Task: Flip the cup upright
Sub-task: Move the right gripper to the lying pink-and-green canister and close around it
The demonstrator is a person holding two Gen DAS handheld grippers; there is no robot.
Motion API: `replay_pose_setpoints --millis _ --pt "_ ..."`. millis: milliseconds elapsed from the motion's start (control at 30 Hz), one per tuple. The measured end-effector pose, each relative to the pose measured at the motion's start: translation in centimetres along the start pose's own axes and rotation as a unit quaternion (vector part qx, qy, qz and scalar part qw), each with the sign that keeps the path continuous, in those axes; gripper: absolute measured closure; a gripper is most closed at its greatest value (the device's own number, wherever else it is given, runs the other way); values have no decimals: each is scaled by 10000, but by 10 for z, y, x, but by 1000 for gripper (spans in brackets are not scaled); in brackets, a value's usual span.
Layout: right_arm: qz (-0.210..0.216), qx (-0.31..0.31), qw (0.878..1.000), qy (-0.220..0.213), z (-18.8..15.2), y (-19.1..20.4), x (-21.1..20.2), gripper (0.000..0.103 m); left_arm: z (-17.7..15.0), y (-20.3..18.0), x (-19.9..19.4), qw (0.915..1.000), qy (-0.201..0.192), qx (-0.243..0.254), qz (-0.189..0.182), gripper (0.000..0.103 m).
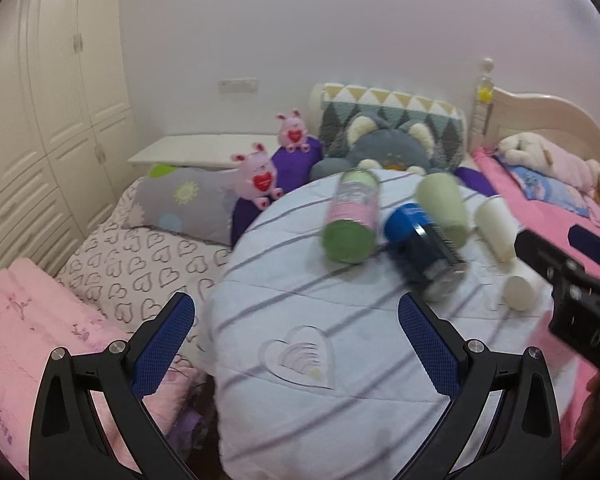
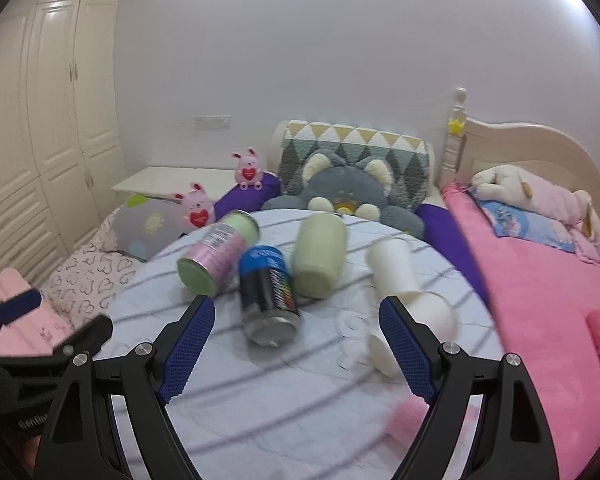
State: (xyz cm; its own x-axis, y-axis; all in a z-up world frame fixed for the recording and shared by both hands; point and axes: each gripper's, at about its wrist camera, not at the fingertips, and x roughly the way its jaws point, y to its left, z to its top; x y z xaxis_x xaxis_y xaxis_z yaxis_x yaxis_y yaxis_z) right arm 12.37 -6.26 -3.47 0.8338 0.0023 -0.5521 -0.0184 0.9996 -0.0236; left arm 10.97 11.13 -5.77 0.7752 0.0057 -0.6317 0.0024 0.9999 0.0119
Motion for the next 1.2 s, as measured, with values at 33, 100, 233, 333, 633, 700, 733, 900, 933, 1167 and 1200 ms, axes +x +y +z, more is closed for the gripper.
replay_pose_setpoints --millis 33,100,233,333,633,700,733,900,933,1167,1200 --pt "43 29 10000 28 2 3 7 17 1 5 6 10000 35 -3 32 0" --pt "177 141 9997 119 8 14 24 17 3 16 21 9999 112 1 26 0" --pt "314 252 9987 315 16 37 55 17 9 32 48 9996 255 45 54 0" --pt "343 294 9978 483 19 52 73 17 16 43 68 9990 409 100 -121 0" --pt "259 401 9954 827 30 85 115 17 24 71 99 9982 578 -9 -160 0" --pt "137 407 9950 899 31 87 126 17 23 76 103 9981 591 -5 -146 0" --pt "36 430 9947 935 31 89 130 17 24 78 106 9981 595 -10 -144 0" --pt "-314 493 9917 1142 28 93 151 17 21 85 117 9973 693 -10 -226 0" --pt "-311 491 9910 1203 27 94 155 17 20 84 119 9971 719 12 -247 0" --pt "-393 453 9885 1389 31 102 176 17 19 81 133 9959 828 92 -353 0" --pt "-383 465 9881 1414 31 102 178 17 20 80 134 9958 833 106 -355 0"
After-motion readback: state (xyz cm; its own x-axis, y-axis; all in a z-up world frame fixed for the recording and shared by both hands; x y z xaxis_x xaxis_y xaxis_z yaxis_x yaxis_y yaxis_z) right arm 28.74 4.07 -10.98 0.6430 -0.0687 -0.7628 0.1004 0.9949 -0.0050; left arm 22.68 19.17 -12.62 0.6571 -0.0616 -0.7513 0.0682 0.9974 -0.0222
